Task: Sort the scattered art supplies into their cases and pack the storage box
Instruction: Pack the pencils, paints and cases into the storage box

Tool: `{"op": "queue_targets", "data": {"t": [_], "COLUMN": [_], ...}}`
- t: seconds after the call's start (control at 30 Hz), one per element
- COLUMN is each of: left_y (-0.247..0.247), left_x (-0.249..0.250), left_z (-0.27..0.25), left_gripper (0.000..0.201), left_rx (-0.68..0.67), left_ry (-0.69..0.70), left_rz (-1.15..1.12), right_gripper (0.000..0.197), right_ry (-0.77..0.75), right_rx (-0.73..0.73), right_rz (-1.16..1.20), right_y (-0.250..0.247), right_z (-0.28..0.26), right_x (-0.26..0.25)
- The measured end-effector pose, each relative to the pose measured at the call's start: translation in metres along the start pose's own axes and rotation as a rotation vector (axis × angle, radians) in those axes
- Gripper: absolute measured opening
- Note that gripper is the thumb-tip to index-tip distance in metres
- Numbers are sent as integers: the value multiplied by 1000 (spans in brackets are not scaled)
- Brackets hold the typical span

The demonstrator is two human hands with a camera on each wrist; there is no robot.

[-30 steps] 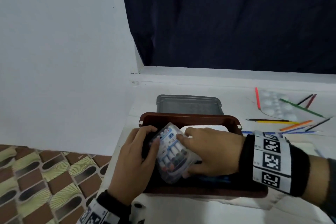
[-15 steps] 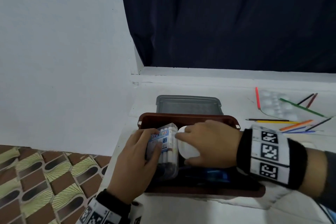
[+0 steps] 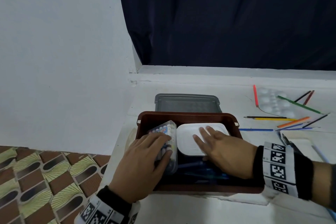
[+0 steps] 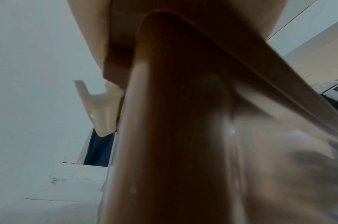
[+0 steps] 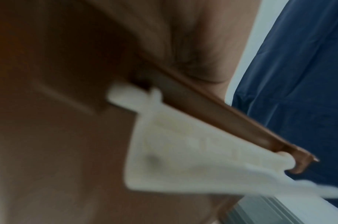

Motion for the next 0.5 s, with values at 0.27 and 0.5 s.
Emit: {"op": "queue_targets", "data": {"t": [0.27, 0.5], "left_y": [5, 9], "left_x": [-1, -2], "left_z": [0, 1], "left_gripper": [46, 48], "left_rx": [-48, -63], "left_ry": [-20, -12], "left_rz": [99, 163], "right_gripper": [74, 61], "right_ry": [30, 46], "right_rx": [82, 209], "right_rz": [247, 154], "right_y": [-23, -17], "right_z": [-24, -11], "right_x": [4, -3]}}
Point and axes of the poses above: each hand's wrist, its own z-axis towards the middle knuckle, its own y-axis out of the palm, x = y × z, the point moved 8 cm from there along z, towards the middle knuckle, and after that the axes turned 6 degrees about y, right-handed, at the moved point
